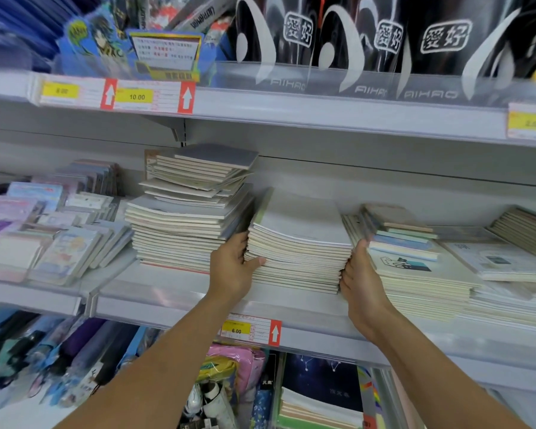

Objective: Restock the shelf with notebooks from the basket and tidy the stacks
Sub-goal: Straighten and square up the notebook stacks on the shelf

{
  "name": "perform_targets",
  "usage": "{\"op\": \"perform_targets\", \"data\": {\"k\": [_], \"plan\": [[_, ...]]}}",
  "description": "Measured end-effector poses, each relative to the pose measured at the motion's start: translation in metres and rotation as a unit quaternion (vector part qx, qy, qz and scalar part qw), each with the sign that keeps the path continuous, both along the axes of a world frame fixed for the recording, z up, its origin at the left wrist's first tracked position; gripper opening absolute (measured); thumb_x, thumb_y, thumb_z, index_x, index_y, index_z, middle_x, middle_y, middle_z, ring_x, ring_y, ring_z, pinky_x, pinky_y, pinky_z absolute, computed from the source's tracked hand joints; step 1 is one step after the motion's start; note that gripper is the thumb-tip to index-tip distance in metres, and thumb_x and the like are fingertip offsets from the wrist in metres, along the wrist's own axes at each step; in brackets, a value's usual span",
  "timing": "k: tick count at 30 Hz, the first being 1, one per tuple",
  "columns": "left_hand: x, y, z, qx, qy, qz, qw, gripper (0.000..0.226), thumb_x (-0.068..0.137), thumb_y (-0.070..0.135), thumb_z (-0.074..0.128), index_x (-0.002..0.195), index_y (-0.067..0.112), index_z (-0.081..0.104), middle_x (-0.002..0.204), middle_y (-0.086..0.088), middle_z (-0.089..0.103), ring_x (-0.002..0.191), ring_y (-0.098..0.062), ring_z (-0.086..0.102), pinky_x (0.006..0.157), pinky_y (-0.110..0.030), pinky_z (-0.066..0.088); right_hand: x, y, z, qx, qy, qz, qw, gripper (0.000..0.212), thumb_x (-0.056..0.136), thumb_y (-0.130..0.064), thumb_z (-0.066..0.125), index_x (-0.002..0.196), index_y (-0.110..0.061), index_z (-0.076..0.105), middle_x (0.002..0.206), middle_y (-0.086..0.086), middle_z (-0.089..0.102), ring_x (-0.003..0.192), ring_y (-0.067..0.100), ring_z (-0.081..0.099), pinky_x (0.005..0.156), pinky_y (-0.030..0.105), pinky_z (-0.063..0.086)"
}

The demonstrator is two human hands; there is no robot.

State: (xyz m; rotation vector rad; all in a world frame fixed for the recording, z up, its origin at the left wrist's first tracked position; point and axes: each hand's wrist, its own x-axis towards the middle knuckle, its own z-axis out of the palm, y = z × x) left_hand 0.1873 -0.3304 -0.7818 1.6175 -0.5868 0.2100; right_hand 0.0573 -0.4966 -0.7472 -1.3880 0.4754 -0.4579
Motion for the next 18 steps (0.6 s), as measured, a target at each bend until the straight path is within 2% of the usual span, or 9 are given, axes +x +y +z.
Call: {"op": "perform_targets", "data": {"k": [2, 5, 8, 9, 11, 12, 14, 16, 18], "plan": [[-0.002, 0.000, 0.000, -0.007, -0.016, 0.016, 1.000, 0.049, 0.075, -0.004, 0.078, 0.120, 0.011, 0.064, 0.112, 0.003, 0.070, 0.104, -0.006, 0.066, 0.095, -0.022, 0.051, 0.003, -0.003, -0.004, -0.021, 0.006, 0.001, 1.000, 0.064, 0.102, -0.058, 0.026, 0.153, -0.020, 0.032, 0.141, -0.007, 0.050, 0.125, 0.010, 0.046, 0.111, 0.026, 0.028], [-0.006, -0.001, 0.000, -0.015, -0.024, 0.027, 0.999, 0.051, 0.073, -0.005, 0.079, 0.119, 0.013, 0.064, 0.107, 0.006, 0.070, 0.099, -0.002, 0.066, 0.093, -0.022, 0.052, 0.004, -0.008, -0.008, -0.030, 0.009, 0.014, 0.999, 0.068, 0.099, -0.063, 0.029, 0.153, -0.023, 0.033, 0.143, -0.010, 0.048, 0.132, 0.010, 0.043, 0.121, 0.033, 0.023], [-0.012, -0.002, 0.003, -0.030, -0.016, 0.046, 0.998, 0.055, 0.071, -0.008, 0.079, 0.120, 0.010, 0.062, 0.099, 0.012, 0.066, 0.088, 0.006, 0.063, 0.087, -0.013, 0.052, 0.006, -0.017, -0.017, -0.047, 0.001, 0.038, 0.998, 0.104, 0.070, -0.091, 0.046, 0.154, -0.031, 0.032, 0.157, -0.012, 0.037, 0.144, 0.011, 0.035, 0.124, 0.042, 0.021], [-0.015, -0.003, 0.005, -0.038, -0.014, 0.049, 0.998, 0.055, 0.071, -0.009, 0.079, 0.120, 0.010, 0.062, 0.097, 0.014, 0.066, 0.086, 0.005, 0.063, 0.085, -0.011, 0.052, 0.007, -0.020, -0.021, -0.064, -0.001, 0.039, 0.997, 0.110, 0.063, -0.093, 0.050, 0.154, -0.033, 0.032, 0.157, -0.013, 0.036, 0.145, 0.011, 0.033, 0.123, 0.044, 0.021], [-0.019, -0.001, 0.007, -0.050, -0.001, 0.047, 0.998, 0.058, 0.071, -0.011, 0.078, 0.117, 0.019, 0.058, 0.092, 0.019, 0.063, 0.084, 0.004, 0.062, 0.077, -0.004, 0.049, 0.006, -0.015, -0.018, -0.110, 0.008, 0.032, 0.993, 0.090, 0.081, -0.075, 0.055, 0.155, -0.030, 0.031, 0.153, -0.021, 0.031, 0.143, 0.009, 0.032, 0.122, 0.038, 0.020], [-0.019, -0.001, 0.008, -0.048, 0.004, 0.039, 0.998, 0.059, 0.072, -0.010, 0.078, 0.115, 0.023, 0.054, 0.091, 0.022, 0.061, 0.084, 0.005, 0.062, 0.076, -0.002, 0.047, 0.006, -0.011, -0.017, -0.134, 0.000, 0.022, 0.991, 0.071, 0.095, -0.054, 0.055, 0.155, -0.026, 0.029, 0.145, -0.023, 0.031, 0.138, 0.006, 0.032, 0.119, 0.031, 0.020], [-0.019, 0.001, 0.008, -0.033, 0.007, 0.014, 0.999, 0.056, 0.075, -0.003, 0.078, 0.116, 0.026, 0.052, 0.094, 0.025, 0.060, 0.087, 0.012, 0.061, 0.076, -0.001, 0.045, 0.009, -0.010, -0.026, -0.168, -0.020, -0.004, 0.986, 0.055, 0.103, -0.022, 0.053, 0.154, -0.020, 0.032, 0.132, -0.020, 0.037, 0.127, 0.004, 0.036, 0.108, 0.024, 0.025], [-0.016, 0.003, 0.007, -0.013, 0.009, 0.001, 1.000, 0.051, 0.083, 0.002, 0.073, 0.125, 0.021, 0.052, 0.094, 0.030, 0.054, 0.081, 0.022, 0.055, 0.073, 0.003, 0.041, 0.012, -0.010, -0.033, -0.180, -0.032, -0.044, 0.982, 0.047, 0.102, -0.017, 0.055, 0.148, -0.023, 0.043, 0.129, -0.017, 0.049, 0.125, 0.009, 0.045, 0.103, 0.026, 0.032], [-0.012, 0.004, 0.006, 0.010, -0.004, 0.002, 1.000, 0.046, 0.089, 0.002, 0.066, 0.133, 0.009, 0.053, 0.096, 0.028, 0.051, 0.083, 0.023, 0.051, 0.072, 0.006, 0.037, 0.016, -0.010, -0.037, -0.192, -0.026, -0.070, 0.978, 0.039, 0.101, -0.018, 0.056, 0.139, -0.023, 0.052, 0.115, -0.015, 0.062, 0.116, 0.013, 0.056, 0.097, 0.028, 0.038]]}}
